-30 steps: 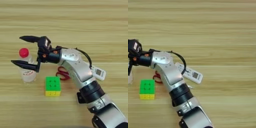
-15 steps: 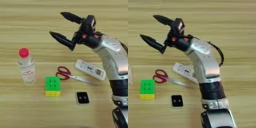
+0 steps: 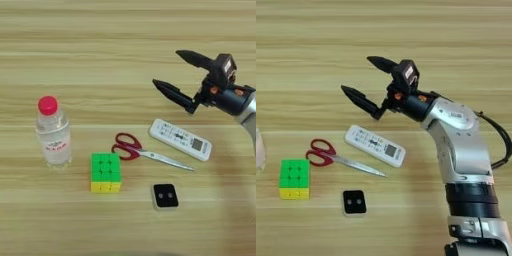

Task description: Move the objects on the table

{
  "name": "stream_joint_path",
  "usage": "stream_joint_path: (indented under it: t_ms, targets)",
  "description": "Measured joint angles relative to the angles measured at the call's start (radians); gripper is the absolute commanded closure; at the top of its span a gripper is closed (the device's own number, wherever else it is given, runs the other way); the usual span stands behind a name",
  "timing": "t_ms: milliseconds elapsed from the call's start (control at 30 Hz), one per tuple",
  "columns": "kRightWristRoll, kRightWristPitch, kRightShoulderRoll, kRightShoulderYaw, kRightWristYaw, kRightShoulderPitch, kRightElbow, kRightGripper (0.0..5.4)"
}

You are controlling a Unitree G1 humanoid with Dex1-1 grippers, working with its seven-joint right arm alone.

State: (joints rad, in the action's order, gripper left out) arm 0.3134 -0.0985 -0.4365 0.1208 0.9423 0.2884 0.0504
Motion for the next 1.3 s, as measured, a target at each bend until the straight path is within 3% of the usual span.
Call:
stream_joint_path:
  t_ms: [133, 267, 500, 800, 1300]
  targets:
    - [-0.054, 0.046, -0.015, -0.018, 0.012, -0.019, 0.123, 0.03]
    - [-0.095, 0.073, -0.050, -0.058, 0.092, -0.037, 0.214, 0.03]
    - [-0.137, 0.081, -0.099, -0.099, 0.156, -0.042, 0.272, 0.03]
    - [-0.210, 0.064, -0.116, -0.155, 0.157, -0.043, 0.306, 0.03]
    - [-0.271, 0.069, -0.121, -0.190, 0.153, -0.041, 0.341, 0.04]
